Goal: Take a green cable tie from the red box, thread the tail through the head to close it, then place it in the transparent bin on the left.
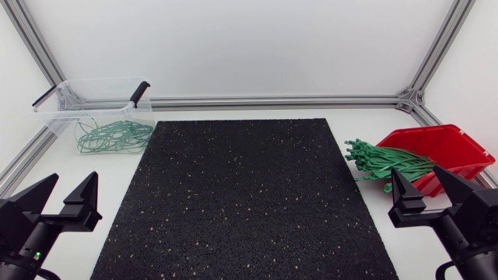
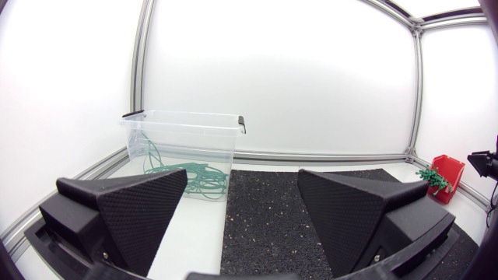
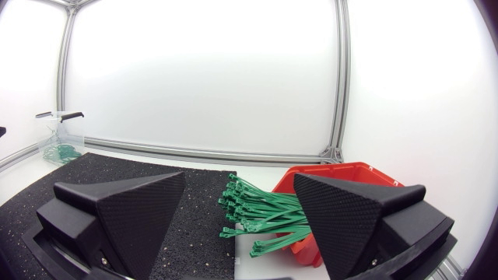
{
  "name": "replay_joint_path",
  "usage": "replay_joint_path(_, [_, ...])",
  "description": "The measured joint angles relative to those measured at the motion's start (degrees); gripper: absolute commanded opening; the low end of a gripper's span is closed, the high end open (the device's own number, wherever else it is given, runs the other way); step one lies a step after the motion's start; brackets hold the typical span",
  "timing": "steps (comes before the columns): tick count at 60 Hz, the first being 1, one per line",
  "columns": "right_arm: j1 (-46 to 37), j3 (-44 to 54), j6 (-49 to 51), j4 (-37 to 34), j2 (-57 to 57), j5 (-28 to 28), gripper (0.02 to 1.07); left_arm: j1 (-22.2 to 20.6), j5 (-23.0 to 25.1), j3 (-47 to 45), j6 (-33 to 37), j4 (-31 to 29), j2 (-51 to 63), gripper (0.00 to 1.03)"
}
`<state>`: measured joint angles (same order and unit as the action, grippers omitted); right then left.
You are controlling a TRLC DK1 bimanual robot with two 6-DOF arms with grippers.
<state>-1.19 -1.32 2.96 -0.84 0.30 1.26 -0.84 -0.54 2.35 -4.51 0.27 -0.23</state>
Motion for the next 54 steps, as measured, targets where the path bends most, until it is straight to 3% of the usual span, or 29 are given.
replay_joint_path(32, [0.02,-0.33,0.00,-0.28,-0.02,0.02,1.04,0.00,0.02,0.00,0.00,0.00,0.00,0.99])
replay_joint_path(54, [0.15,-8.28,0.00,-4.31,0.04,0.07,1.04,0.00,0.00,0.00,0.00,0.02,0.00,0.99])
